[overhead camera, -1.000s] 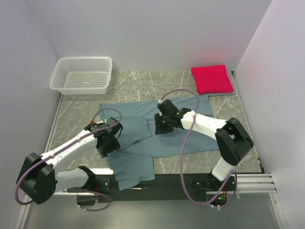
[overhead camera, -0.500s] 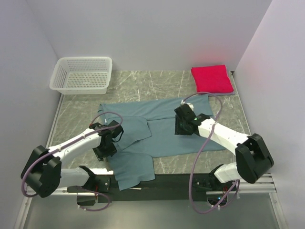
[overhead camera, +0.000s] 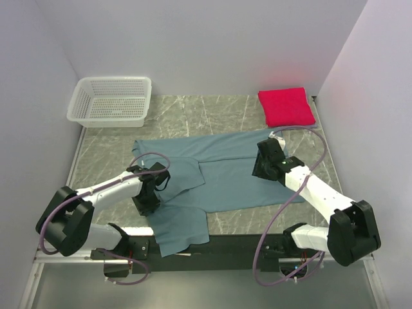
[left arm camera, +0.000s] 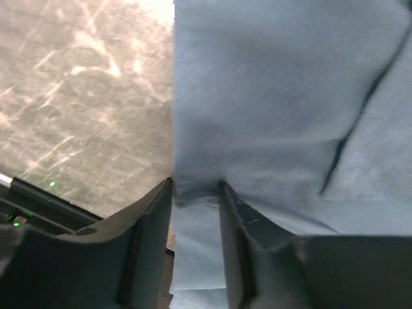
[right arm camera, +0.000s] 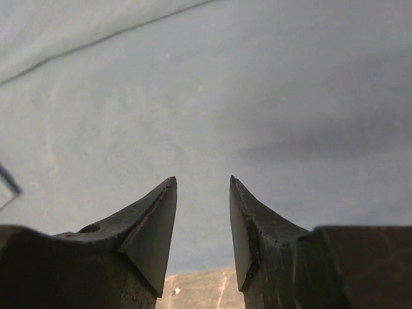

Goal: Fold and stack the t-shirts
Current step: Fold the tshirt

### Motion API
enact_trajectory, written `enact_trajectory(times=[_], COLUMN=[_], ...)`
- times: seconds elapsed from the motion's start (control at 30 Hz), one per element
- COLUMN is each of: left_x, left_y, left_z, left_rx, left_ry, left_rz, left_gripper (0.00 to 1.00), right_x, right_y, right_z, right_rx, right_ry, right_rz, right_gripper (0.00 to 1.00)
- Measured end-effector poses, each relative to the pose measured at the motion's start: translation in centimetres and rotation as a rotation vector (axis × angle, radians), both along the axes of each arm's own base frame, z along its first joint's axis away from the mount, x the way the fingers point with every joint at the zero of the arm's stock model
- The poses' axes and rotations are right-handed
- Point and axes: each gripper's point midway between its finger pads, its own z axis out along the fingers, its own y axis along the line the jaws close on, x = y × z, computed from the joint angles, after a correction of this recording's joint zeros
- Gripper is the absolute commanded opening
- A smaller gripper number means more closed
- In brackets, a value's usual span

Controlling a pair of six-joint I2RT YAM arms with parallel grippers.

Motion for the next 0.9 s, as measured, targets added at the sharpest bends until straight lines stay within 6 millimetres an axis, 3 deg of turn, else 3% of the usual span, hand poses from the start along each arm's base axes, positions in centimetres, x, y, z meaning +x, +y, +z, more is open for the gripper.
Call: enact_trajectory(times=[0.17,0.43,0.6,0.9], left_x=[0.2,0.0,0.6,1.1], left_y=[-0.5,-0.4,-0.7,-1.1], left_z=[-0.1,0.1,1.2,1.8], left_rx=[-0.03,-0.026,-0.03,-0.054], left_ry=[-0.01,0.0,-0.021,-0.043], left_rz=[0.0,0.001,-0.006,-0.046], left_gripper=[0.18,0.01,0.0,0.01], right_x=[0.3,-0.3,-2.9,-6.5], right_y=[-2.3,-6.5,-9.4,-14.9], right_z=[0.3,0.6,-1.1,-3.3], right_rx=[-0.009,-0.017,-0.016,0.029], right_ry=[-0.023,-0.021,0.068,0.186], right_rz=[-0.082,-0.262,-0.411,-0.724], right_gripper=[0.45,0.5,0.56,0.56])
